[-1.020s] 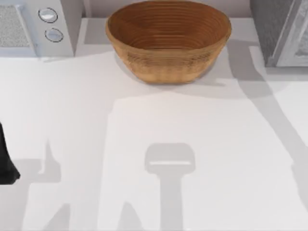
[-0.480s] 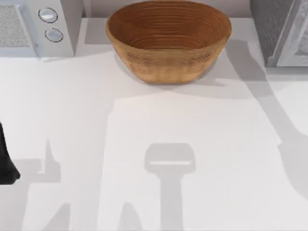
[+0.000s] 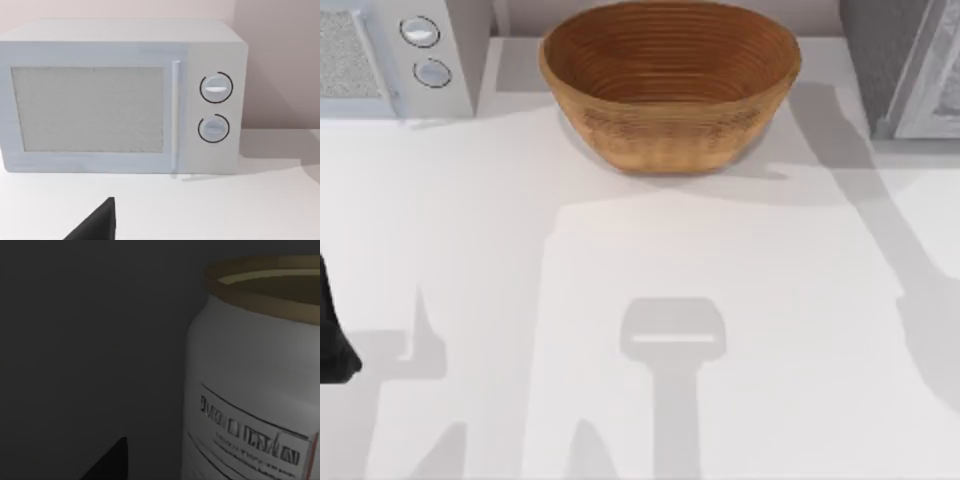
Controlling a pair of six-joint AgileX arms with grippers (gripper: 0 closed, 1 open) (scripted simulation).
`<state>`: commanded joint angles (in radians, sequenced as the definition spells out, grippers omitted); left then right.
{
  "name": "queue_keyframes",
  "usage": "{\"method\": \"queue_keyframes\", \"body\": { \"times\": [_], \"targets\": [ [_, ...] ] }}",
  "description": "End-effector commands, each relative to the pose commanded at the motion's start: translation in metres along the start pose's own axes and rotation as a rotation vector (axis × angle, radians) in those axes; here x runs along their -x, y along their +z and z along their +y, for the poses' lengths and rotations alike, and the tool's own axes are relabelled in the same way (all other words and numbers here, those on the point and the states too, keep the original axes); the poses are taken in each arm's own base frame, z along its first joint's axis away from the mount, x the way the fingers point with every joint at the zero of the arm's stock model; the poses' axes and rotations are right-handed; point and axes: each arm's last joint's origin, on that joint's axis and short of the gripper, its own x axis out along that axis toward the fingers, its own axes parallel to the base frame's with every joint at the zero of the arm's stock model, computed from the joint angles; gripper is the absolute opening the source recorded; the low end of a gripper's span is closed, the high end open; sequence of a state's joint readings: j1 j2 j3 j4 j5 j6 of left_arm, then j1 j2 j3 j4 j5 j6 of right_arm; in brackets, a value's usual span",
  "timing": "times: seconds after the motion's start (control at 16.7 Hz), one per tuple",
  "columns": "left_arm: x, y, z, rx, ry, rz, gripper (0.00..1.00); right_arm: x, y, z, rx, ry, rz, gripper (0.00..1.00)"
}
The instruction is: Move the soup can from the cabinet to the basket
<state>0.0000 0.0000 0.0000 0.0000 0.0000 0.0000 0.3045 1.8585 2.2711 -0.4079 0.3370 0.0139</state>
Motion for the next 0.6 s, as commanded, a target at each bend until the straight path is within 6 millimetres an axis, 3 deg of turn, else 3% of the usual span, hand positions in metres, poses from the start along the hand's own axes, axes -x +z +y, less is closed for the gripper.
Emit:
{"method": "queue_keyframes", "body": {
  "times": [0.6],
  "targets": [
    [0.0,0.0,0.0,0.0,0.0,0.0,1.0,0.0,0.0,0.0,0.0,0.0,0.0,0.02]
  ]
}}
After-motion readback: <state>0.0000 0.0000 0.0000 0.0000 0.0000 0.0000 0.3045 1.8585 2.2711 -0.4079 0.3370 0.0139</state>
